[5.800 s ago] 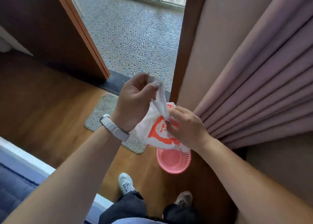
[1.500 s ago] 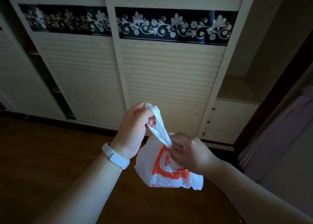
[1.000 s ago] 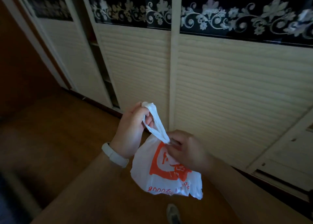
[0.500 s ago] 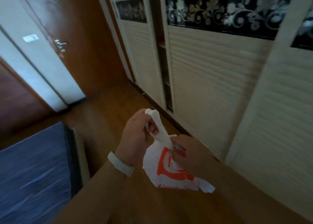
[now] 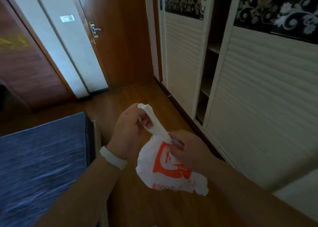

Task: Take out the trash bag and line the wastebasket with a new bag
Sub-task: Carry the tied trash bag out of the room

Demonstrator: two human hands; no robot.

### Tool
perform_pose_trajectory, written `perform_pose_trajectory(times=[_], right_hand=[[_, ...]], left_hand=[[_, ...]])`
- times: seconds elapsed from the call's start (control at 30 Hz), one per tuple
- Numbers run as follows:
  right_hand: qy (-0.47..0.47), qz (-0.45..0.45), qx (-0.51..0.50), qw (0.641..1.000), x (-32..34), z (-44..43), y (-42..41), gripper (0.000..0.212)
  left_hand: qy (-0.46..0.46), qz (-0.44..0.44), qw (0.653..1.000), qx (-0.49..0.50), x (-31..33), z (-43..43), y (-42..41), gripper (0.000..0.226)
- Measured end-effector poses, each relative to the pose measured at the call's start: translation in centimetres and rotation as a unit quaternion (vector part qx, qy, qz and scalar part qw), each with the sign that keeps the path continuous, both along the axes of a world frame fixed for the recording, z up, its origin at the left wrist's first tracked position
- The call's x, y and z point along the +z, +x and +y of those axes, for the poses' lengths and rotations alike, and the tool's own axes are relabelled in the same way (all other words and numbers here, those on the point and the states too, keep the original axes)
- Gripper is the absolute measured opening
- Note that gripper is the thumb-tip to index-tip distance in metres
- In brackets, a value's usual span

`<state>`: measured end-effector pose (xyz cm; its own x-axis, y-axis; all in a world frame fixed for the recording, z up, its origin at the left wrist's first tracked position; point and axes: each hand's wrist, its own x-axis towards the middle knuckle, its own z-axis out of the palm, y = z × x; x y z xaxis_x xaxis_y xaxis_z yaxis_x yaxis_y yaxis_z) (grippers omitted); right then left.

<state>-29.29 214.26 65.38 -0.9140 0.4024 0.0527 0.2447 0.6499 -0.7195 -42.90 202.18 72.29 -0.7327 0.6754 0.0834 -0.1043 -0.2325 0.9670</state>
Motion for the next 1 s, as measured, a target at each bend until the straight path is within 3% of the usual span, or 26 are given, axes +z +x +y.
perform_pose_trajectory(times=[0.2,0.43,0.57,0.8,1.0], right_hand=[[0.023,0.01,0.0,1.0,1.5,-0.4,-9.3,0.035],[0.024,0.001,0.026,0.999,0.5,1.2,-18.3,0.023],[0.003,-0.002,0.041,0.999,-1.2,3.0,-23.8,0.03],[-0.037,0.007,0.074,0.997,-2.8,9.0,-35.0,0.038],[-0.043,0.003,0.082,0.996,-2.3,16.5,-44.0,0.029]], left_hand=[[0.018,-0.045,0.998,0.031,2.2,-0.3,-9.3,0.029],[-0.014,0.04,0.998,0.047,0.2,-1.0,-18.1,0.02],[-0.04,0.112,0.992,0.051,-1.3,-0.5,-23.0,0.025],[-0.085,0.146,0.983,0.078,-1.4,5.0,-33.2,0.023],[-0.113,0.118,0.982,0.095,-1.2,12.1,-41.9,0.024]])
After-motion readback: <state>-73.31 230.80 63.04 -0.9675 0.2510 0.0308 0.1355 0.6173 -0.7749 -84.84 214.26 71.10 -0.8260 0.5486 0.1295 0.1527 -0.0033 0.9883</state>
